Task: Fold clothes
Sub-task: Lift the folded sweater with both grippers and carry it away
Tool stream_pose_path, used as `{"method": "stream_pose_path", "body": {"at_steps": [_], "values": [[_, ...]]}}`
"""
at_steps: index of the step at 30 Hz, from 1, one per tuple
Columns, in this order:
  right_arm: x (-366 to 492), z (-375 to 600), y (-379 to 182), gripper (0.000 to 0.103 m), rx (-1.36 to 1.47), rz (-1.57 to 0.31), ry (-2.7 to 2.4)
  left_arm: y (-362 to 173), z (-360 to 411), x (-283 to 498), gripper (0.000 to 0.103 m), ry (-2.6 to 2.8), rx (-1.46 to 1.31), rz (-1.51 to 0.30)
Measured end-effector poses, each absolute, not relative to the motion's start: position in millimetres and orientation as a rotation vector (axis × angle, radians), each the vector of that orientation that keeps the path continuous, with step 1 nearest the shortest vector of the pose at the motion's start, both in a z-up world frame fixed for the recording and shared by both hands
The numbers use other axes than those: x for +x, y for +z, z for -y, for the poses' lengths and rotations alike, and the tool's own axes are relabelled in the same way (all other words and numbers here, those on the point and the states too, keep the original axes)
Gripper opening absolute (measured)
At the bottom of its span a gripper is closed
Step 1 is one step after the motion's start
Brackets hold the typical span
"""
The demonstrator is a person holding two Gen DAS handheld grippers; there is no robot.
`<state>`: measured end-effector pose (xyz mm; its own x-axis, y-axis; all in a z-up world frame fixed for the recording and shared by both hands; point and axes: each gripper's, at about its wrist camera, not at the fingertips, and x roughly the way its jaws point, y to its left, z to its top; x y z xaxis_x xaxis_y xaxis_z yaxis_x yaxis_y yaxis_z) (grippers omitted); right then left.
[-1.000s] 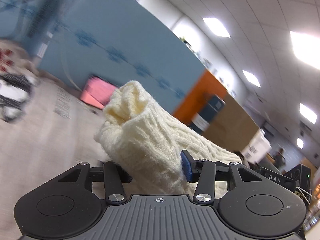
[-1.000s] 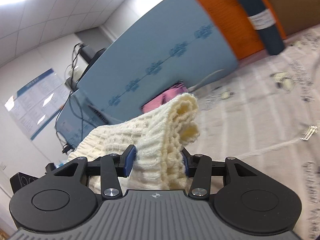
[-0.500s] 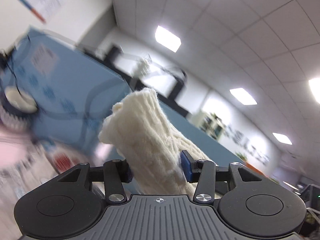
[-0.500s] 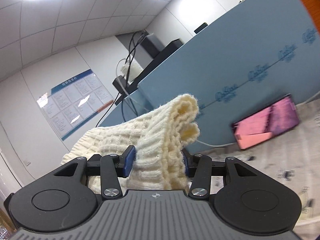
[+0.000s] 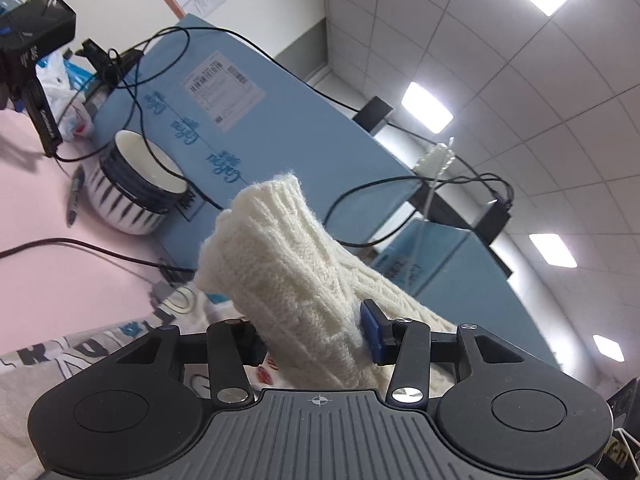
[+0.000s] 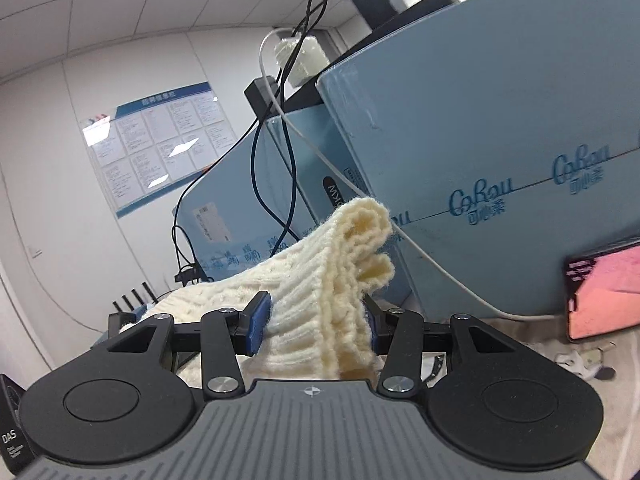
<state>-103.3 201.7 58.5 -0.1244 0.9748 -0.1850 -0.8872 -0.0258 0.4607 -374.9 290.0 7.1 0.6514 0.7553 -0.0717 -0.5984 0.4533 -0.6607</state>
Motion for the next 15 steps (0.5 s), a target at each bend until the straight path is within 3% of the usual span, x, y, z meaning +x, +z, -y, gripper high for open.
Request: {"method": "stream_pose_path", "body": {"at_steps": [11,15], "values": [[-73.9,-233.3,9.4,0.046,0.082,-0.607,1.615,-0.8,-294.1,-343.6,0.047,0.971,-0.617,0.026],[-73.7,-237.2,-4.1,0.049,0.027,-0.621,1.572,0.1,-291.0,-340.6,0.067,1.043,-0.689,-0.06]]}}
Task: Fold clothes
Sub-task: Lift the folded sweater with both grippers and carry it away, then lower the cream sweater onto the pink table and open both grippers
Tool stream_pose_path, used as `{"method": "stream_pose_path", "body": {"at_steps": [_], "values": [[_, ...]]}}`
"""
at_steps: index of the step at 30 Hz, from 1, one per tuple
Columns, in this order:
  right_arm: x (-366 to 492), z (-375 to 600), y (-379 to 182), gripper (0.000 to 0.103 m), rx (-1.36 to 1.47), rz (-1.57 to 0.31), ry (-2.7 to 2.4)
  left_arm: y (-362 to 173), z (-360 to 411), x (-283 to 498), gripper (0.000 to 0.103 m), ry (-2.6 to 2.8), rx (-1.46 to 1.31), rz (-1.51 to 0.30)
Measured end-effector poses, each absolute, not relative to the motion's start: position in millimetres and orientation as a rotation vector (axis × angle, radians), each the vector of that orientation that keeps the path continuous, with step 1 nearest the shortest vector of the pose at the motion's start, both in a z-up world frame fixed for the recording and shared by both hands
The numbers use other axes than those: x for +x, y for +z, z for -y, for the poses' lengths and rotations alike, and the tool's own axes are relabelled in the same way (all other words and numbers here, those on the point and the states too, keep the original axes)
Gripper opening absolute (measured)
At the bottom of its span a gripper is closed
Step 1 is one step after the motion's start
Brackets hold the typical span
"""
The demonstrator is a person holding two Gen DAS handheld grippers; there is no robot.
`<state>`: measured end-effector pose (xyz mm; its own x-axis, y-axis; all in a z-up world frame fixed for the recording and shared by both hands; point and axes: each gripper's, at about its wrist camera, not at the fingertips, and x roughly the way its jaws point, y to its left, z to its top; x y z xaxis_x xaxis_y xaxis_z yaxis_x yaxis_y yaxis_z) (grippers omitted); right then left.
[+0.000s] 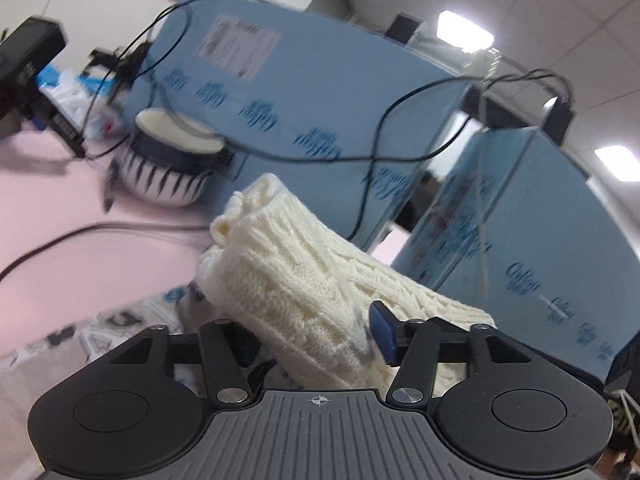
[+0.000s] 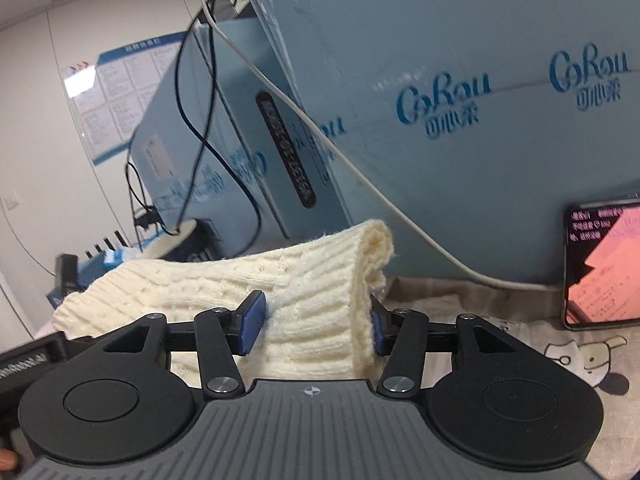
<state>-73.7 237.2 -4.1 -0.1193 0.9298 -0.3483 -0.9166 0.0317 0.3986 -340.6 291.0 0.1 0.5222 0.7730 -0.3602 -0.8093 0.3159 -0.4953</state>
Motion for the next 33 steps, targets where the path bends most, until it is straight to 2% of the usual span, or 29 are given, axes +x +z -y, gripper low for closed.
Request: {"method": "stream_pose_path", "body": {"at_steps": [1,5,6,8,10,13,17,22,26,28,33], "values": [[-72.2,-239.7,-7.3,0.05,0.018,-0.638,1.563,0.9,-289.1,-341.9,0.074,1.055,-0.703,-0.06],[-71.4,-242.8,-8.8,0.057,-0.006,-0.639,1.527,9.4,-276.2,-354.1,0.083,1.188,-0.645,0.006],[-73.3,-243.7,-9.0,0.06,-0.022,-0.633,1.52,11.4,-273.0,-357.3,0.089,1.228,-0.623,0.024],[-77.1,-245.5,-9.3,0.063,-0.054,-0.621,1.506,11.2,-275.6,-354.0,0.097,1.307,-0.577,-0.035],[-81.5,-247.0,-8.7,0.072,-0.087,-0.604,1.488,7.9,-282.3,-347.2,0.098,1.37,-0.549,-0.133],[-84.9,-246.7,-8.2,0.08,-0.121,-0.585,1.466,-3.3,-293.4,-333.9,0.102,1.392,-0.545,-0.282],[-83.4,-249.0,-8.4,0.084,-0.123,-0.596,1.461,-5.4,-291.3,-328.8,0.103,1.393,-0.502,-0.31],[-89.5,-249.1,1.6,0.087,-0.096,-0.573,1.445,2.0,-280.2,-332.5,0.103,1.4,-0.47,-0.227],[-98.6,-230.3,18.8,0.09,-0.08,-0.538,1.448,15.0,-261.1,-345.2,0.103,1.387,-0.399,-0.017],[-103.1,-215.5,27.4,0.098,-0.07,-0.529,1.474,22.6,-250.9,-350.5,0.103,1.355,-0.371,0.069],[-118.0,-180.1,35.5,0.101,-0.117,-0.482,1.543,41.9,-224.1,-347.7,0.103,1.32,-0.302,0.106]]}}
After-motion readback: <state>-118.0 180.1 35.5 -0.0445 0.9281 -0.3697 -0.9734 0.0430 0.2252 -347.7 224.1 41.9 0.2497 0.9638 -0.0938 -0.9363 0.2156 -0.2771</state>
